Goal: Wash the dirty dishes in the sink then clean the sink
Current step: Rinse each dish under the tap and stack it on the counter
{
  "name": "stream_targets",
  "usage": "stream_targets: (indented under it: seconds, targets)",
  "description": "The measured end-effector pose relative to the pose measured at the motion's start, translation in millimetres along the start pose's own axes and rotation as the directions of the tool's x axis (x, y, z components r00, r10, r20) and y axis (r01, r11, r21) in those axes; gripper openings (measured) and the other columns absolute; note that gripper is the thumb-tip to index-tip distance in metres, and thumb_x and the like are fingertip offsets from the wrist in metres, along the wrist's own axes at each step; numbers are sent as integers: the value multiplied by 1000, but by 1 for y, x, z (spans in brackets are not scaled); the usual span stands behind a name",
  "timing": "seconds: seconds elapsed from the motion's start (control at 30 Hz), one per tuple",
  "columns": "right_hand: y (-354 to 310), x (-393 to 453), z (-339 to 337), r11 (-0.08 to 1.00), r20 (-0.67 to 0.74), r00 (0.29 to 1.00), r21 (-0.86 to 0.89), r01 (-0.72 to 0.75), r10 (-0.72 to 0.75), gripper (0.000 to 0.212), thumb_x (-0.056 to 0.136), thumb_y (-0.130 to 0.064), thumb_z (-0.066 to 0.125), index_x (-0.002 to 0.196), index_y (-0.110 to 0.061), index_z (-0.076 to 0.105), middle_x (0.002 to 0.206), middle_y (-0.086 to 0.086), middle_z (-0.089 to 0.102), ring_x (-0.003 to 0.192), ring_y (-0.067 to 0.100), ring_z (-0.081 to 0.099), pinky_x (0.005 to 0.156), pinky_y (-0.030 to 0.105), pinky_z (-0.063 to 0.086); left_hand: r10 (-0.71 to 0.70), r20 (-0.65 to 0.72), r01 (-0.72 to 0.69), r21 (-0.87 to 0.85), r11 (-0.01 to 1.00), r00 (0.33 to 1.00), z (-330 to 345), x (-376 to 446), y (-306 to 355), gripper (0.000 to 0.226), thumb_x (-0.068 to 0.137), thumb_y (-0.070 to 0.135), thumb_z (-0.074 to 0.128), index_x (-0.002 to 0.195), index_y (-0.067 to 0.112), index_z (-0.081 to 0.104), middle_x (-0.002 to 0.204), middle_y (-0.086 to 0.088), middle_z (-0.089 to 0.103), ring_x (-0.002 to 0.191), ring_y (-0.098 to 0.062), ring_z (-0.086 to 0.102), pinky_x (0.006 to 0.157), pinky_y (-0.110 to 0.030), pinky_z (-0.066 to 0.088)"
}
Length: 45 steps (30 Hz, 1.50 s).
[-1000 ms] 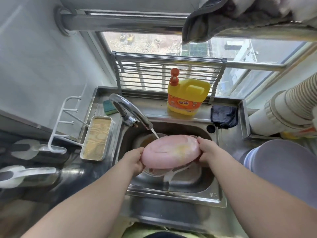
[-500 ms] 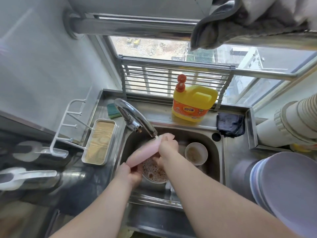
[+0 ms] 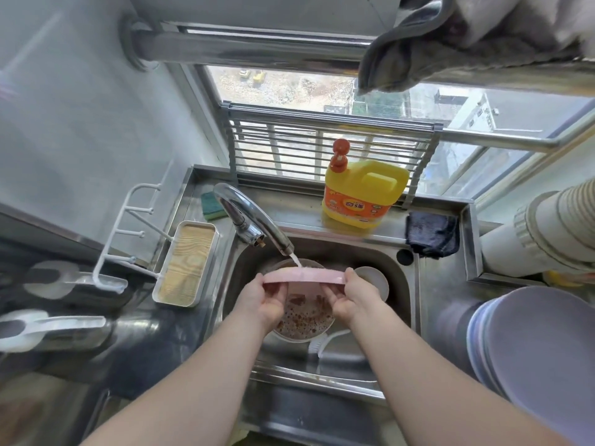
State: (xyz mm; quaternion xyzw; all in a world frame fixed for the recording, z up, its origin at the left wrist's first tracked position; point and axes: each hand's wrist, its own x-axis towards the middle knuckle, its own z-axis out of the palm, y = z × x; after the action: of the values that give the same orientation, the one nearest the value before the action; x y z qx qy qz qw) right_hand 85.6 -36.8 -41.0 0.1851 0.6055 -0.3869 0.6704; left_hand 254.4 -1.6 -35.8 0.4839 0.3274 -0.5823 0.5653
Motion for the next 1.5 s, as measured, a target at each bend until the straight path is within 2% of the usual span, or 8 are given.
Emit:
stream_targets:
  seconds: [0.07,0.23,0.47,0.63,0.77,0.93,1.33,1.5]
  targets:
    - [-6,2,-10,1000,1,1000,17,8,-8,32,106,-18,62,134,-3,57,107,24,69,84,38,72,40,46,57,-8,24,7,51,999,1000,9,-2,-9,31,112,20,50,108,-9,58,76,-27,74,60,-37,76,46,-41,61]
    - [-25,7,-44,996,9,1000,81,25,-26,30,107,-20,60,132,-3,61,95,23,72,57,32,75,39,43,57,-38,81,18,232,973,996,21,-11,-30,34,112,22,50,126,-7,61,112,-25,72,97,-36,73,57,-45,65]
    - [-33,-2,-88,1000,46,999,1,1,-1,30,104,-28,63,120,-2,64,76,17,77,64,28,78,44,36,59,-106,62,72,404,912,992,17,-12,-40,36,111,30,53,129,0,61,116,-25,74,102,-38,75,69,-50,65]
    - [-29,-13,-106,1000,75,997,-10,-20,21,34,104,-31,64,122,-2,67,94,15,80,76,26,79,51,36,63,-202,27,163,489,857,979,7,-4,-20,41,109,39,53,129,5,65,110,-25,77,97,-42,77,74,-54,65]
    - [-23,-20,-115,1000,68,998,3,-18,18,39,107,-40,57,129,-9,68,113,13,78,96,31,78,83,47,65,-235,36,169,589,791,971,3,-1,-3,43,111,40,48,129,7,68,110,-22,78,100,-40,76,74,-51,63]
    - [-12,-29,-116,999,43,998,-16,42,-42,47,110,-49,46,127,-12,69,112,18,78,86,37,78,60,48,63,-243,96,88,756,648,965,-4,-4,8,40,111,39,47,126,12,73,114,-15,78,94,-33,79,67,-44,65]
    - [44,-7,-60,904,-46,988,-410,116,-148,50,104,-59,45,117,-19,72,97,11,81,97,37,75,85,55,63,-56,39,1,811,584,998,-52,-12,65,50,107,55,45,123,18,75,109,-17,79,95,-39,78,75,-54,64]
    - [55,-4,-13,851,45,988,-503,152,-150,49,104,-55,46,126,-16,65,116,10,74,107,35,69,100,54,57,46,-23,-10,783,622,999,-63,-10,90,41,101,47,58,116,15,77,105,-18,80,94,-42,77,84,-60,62]
